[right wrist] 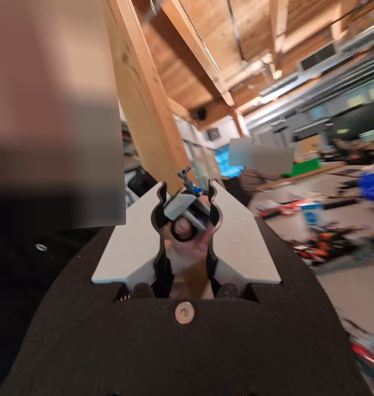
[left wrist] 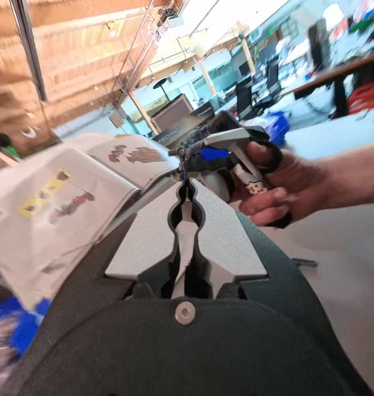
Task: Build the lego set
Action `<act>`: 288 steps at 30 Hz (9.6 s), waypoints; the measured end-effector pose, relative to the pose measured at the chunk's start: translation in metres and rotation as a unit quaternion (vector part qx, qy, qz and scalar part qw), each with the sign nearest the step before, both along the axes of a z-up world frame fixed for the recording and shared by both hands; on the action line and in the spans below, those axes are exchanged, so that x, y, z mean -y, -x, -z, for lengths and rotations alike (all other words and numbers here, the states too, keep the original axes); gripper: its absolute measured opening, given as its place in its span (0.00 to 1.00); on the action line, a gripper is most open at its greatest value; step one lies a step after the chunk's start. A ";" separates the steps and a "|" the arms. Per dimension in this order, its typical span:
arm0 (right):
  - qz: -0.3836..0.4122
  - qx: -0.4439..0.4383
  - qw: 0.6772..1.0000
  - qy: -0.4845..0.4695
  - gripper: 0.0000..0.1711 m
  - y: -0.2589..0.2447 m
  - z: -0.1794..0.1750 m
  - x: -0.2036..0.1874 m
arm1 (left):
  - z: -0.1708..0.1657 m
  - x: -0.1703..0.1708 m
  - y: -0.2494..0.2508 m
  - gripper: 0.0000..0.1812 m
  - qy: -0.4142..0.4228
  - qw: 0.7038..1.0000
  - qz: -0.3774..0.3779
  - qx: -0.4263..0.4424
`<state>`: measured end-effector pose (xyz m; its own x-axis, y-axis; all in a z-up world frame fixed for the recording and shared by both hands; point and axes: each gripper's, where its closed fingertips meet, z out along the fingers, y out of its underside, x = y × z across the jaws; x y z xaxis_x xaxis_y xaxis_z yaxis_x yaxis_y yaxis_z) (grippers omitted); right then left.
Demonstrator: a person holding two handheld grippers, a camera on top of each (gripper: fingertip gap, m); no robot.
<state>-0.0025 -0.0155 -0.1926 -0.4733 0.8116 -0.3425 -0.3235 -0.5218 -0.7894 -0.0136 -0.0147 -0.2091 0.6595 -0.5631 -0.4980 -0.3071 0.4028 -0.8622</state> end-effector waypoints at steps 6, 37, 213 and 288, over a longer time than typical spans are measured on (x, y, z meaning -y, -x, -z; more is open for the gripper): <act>0.293 0.198 0.857 -0.375 0.33 -0.005 -0.008 -0.013 | -0.008 -0.005 -0.005 0.00 0.150 0.978 0.080 0.118; 0.414 0.315 0.601 -0.606 0.21 0.006 -0.012 -0.020 | -0.023 -0.010 -0.030 0.00 0.287 0.917 0.148 0.233; -0.100 0.228 0.968 0.044 0.16 0.019 0.024 0.032 | 0.016 0.022 -0.014 0.16 -0.087 0.981 -0.035 -0.169; 0.112 0.459 0.871 -0.135 0.16 -0.026 0.145 0.026 | 0.087 0.033 -0.013 0.16 0.019 0.979 -0.043 -0.200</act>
